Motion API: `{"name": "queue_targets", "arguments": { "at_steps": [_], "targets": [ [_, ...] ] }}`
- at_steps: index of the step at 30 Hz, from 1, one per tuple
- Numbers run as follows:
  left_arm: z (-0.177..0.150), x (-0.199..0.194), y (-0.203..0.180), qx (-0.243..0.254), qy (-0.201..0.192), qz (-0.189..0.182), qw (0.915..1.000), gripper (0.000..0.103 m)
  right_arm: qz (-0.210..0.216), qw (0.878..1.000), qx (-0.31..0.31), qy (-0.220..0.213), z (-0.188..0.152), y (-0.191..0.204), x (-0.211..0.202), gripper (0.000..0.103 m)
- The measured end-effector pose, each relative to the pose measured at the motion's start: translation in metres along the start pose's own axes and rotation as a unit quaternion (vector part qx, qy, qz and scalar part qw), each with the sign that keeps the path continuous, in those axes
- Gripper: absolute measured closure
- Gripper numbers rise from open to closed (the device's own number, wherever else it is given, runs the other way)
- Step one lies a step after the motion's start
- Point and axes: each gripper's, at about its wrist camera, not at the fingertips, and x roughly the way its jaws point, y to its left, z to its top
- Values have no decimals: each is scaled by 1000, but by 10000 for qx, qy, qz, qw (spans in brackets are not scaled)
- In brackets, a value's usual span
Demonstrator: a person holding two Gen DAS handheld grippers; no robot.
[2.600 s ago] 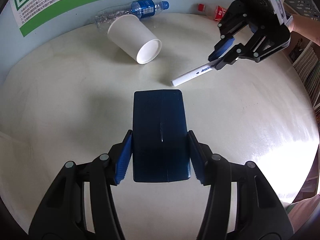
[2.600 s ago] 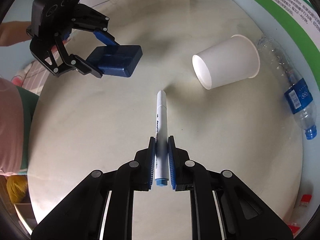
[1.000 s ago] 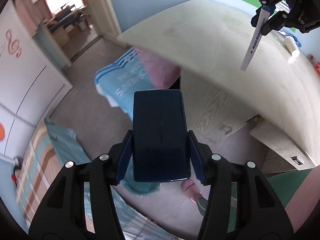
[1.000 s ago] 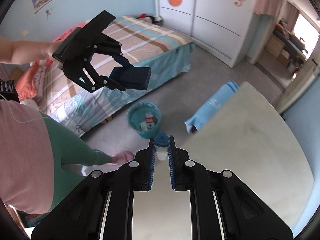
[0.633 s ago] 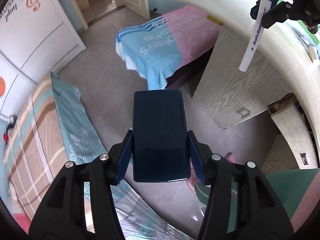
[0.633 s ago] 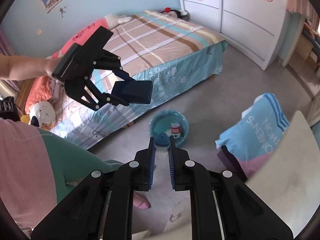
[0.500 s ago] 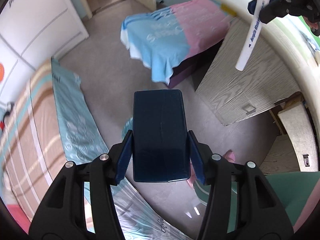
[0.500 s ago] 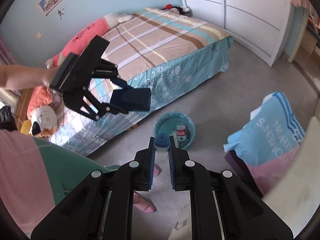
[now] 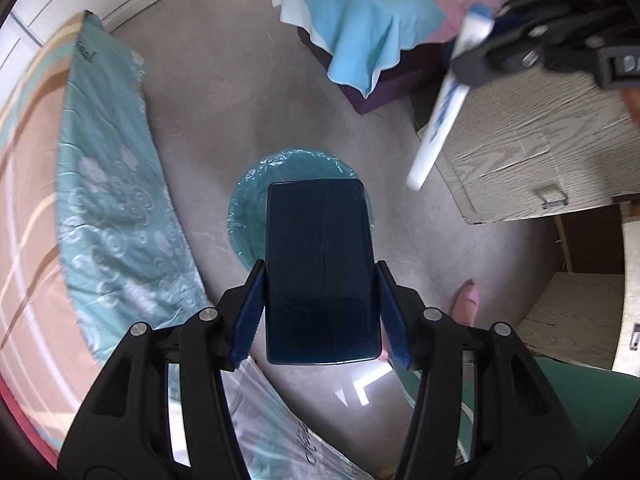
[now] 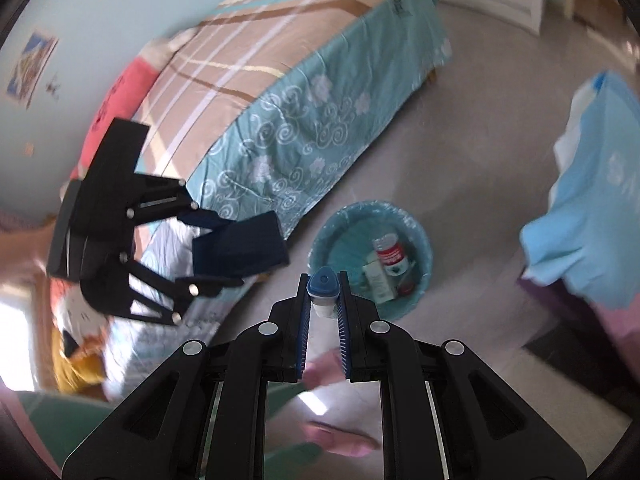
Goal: Collect trash
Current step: 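Carry the marker and navy box with both grippers over the wastebasket, then open both grippers to drop the marker and navy box into the wastebasket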
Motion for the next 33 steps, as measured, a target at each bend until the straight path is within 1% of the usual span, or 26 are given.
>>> {"name": "queue_targets", "arguments": {
  "at_steps": [3,7,12,14,16,18,19,22,26,27,28,29,30,32,33],
  "targets": [
    [2,37,12,0,129,-19,9999,52,-14,9992,379,118,-3,-19,54,89],
    [-1,79,25,-74,247,-74,9996,52,-113,9974,654,267,-11,-39,110,89],
    [-8,129,35,-151,438,-105,9989,52,-134,9945,957,395,-25,-60,164,89],
    [-10,144,40,-255,512,-225,9981,52,-214,9938,989,471,-31,-66,183,89],
    [-13,160,43,-388,590,-257,9972,52,-234,9926,1077,510,-36,-72,197,89],
    [-16,172,43,-445,658,-266,9965,52,-241,9910,1205,524,-41,-79,207,88],
    [-18,178,43,-457,702,-276,9961,52,-276,9900,1283,521,-44,-82,213,86],
    [-22,194,42,-455,836,-336,9949,52,-283,9867,1515,523,-50,-91,227,86],
    [-24,207,41,-498,975,-372,9933,51,-249,9830,1737,547,-57,-96,236,85],
    [-25,208,40,-524,970,-358,9933,50,-241,9828,1750,542,-58,-97,235,83],
    [-24,208,40,-529,960,-331,9934,46,-241,9826,1767,513,-60,-97,234,79],
    [-24,207,40,-535,941,-314,9936,43,-218,9824,1797,460,-62,-97,231,77],
    [-24,207,39,-548,927,-322,9937,42,-203,9821,1824,417,-63,-98,227,76],
    [-24,206,38,-560,908,-314,9938,42,-162,9822,1845,314,-67,-98,219,69],
    [-24,205,38,-562,907,-317,9938,41,-164,9825,1832,284,-68,-98,215,68]
  ]
}}
